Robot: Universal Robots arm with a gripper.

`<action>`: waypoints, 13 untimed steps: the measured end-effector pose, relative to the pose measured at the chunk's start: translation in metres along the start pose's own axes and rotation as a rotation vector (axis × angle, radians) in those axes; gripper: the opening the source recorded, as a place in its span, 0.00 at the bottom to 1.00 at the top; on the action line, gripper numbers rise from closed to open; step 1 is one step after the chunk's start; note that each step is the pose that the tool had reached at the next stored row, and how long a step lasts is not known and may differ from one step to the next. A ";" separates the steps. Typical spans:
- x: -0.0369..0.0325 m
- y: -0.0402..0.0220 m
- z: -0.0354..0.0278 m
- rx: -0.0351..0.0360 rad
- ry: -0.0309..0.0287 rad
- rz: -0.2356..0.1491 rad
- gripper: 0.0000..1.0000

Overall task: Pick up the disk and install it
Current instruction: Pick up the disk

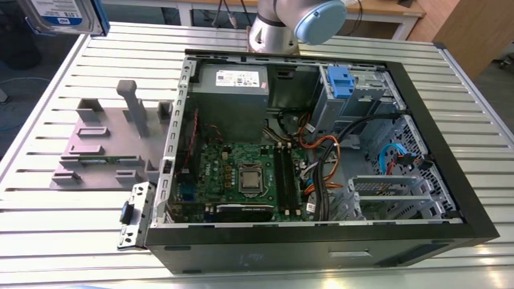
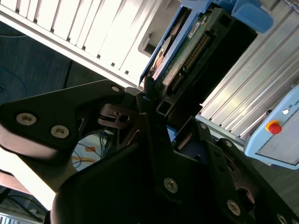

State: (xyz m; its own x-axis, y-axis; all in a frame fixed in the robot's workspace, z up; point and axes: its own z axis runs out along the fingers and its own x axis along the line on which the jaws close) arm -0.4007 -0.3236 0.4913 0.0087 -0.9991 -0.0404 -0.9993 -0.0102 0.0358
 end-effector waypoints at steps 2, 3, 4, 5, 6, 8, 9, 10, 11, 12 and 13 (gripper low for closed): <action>0.0000 0.0000 -0.0007 0.0000 0.0000 0.000 0.37; 0.0000 0.0000 -0.0010 -0.0001 0.0000 0.000 0.37; 0.0000 0.0000 -0.0013 0.0000 0.0000 0.000 0.37; -0.0001 0.0000 -0.0016 -0.0001 0.0000 0.000 0.37; -0.0001 0.0001 -0.0019 -0.0001 0.0000 0.000 0.37; -0.0001 0.0001 -0.0026 -0.0001 0.0000 0.000 0.37; -0.0001 0.0001 -0.0030 0.0000 0.0000 0.000 0.37; -0.0001 0.0001 -0.0034 0.0000 0.0000 0.000 0.37; -0.0002 0.0001 -0.0038 0.0000 0.0000 0.000 0.37; -0.0002 0.0001 -0.0042 0.0000 0.0000 0.000 0.37; -0.0002 0.0001 -0.0046 0.0000 0.0000 0.000 0.37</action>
State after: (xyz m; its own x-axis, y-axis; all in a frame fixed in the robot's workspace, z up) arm -0.4006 -0.3236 0.4960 0.0087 -0.9991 -0.0404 -0.9993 -0.0102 0.0358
